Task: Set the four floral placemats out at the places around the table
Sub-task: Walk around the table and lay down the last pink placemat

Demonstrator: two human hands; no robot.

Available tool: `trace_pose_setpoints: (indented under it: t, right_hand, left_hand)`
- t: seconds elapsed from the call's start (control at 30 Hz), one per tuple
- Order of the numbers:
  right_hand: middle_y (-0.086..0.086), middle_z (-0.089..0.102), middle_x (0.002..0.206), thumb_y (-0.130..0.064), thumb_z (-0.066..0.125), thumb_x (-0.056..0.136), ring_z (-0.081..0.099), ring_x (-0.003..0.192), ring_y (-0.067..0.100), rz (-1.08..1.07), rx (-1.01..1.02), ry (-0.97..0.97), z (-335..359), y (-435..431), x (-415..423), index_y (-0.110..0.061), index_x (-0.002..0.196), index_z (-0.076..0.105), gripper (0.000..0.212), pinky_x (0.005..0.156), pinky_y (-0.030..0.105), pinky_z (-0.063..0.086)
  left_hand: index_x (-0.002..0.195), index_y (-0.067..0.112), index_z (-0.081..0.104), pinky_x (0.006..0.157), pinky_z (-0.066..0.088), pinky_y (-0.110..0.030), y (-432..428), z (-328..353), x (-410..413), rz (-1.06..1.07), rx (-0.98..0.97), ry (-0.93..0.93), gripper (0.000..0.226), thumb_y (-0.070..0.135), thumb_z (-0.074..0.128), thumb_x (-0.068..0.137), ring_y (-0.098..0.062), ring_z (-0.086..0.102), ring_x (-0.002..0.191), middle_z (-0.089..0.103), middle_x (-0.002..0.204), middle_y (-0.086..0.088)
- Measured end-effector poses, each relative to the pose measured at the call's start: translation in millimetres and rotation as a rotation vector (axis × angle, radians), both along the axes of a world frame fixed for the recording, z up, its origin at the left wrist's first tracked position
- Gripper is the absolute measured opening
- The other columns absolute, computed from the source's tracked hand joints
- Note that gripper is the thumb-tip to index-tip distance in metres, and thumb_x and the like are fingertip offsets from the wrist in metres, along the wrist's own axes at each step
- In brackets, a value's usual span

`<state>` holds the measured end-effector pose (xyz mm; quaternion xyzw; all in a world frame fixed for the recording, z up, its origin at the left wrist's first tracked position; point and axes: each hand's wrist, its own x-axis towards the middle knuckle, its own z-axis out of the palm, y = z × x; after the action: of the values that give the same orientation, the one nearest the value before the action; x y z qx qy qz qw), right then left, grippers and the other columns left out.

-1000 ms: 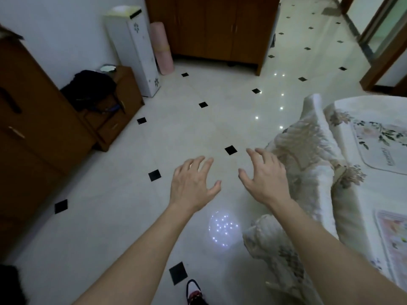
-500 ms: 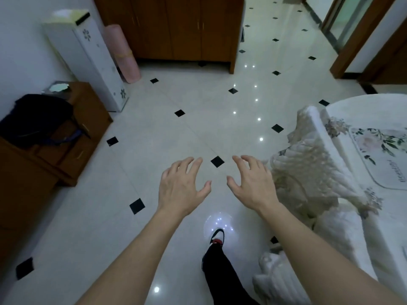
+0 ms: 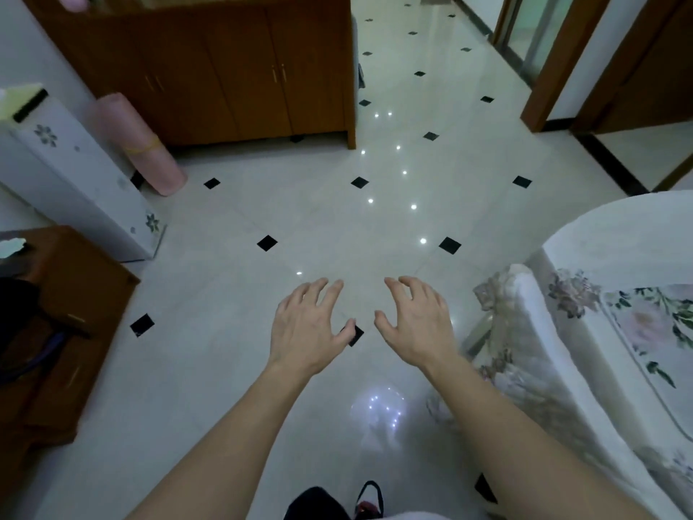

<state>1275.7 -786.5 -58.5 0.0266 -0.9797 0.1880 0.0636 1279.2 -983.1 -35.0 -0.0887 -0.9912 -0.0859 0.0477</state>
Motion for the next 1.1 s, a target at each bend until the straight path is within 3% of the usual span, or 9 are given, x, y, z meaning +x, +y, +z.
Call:
trace_pose_setpoints:
  t: [0.27,0.53,0.7,0.97,1.1]
  right_hand:
    - [0.01,0.054,0.138,-0.054,0.039,0.085,0.048,0.129,0.028,-0.115,0.065,-0.087,-11,37,-131,-0.02,0.139,0.051,0.065,0.106,0.046,0.036]
    - [0.007,0.053,0.137,-0.057,0.031,0.081,0.046,0.129,0.028,-0.366,0.056,-0.106,-4,83,-314,-0.021,0.139,0.049,0.071,0.109,0.044,0.037]
    - [0.006,0.054,0.135,-0.054,0.041,0.084,0.047,0.128,0.027,-0.481,0.033,-0.093,9,108,-398,-0.021,0.138,0.051,0.064,0.108,0.042,0.036]
    - [0.009,0.052,0.14,-0.059,0.031,0.083,0.045,0.132,0.028,-0.681,0.018,-0.099,10,195,-483,-0.02,0.142,0.047,0.072,0.11,0.046,0.036]
    - [0.006,0.049,0.143,-0.053,0.043,0.088,0.043,0.134,0.027,-0.779,0.0,-0.113,-3,260,-515,-0.022,0.144,0.044,0.064,0.111,0.046,0.035]
  left_hand:
    - [0.139,0.024,0.054,0.099,0.048,-0.044,40,-16,-157,-0.157,0.02,-0.018,0.067,0.06,0.044,0.083,-0.027,0.056,0.126,0.059,0.14,-0.004]
    - [0.144,0.026,0.049,0.105,0.044,-0.044,86,-22,-373,-0.354,0.038,-0.021,0.07,0.063,0.04,0.085,-0.028,0.052,0.131,0.055,0.146,-0.003]
    - [0.146,0.027,0.046,0.107,0.041,-0.043,123,-7,-490,-0.494,0.013,-0.024,0.071,0.064,0.037,0.086,-0.026,0.049,0.133,0.051,0.148,-0.001]
    - [0.149,0.029,0.041,0.11,0.039,-0.042,233,-4,-608,-0.708,0.027,-0.025,0.073,0.065,0.033,0.086,-0.024,0.045,0.137,0.048,0.152,0.0]
    - [0.146,0.027,0.046,0.106,0.041,-0.044,308,-7,-656,-0.793,0.031,-0.008,0.071,0.063,0.037,0.086,-0.026,0.049,0.134,0.052,0.148,-0.002]
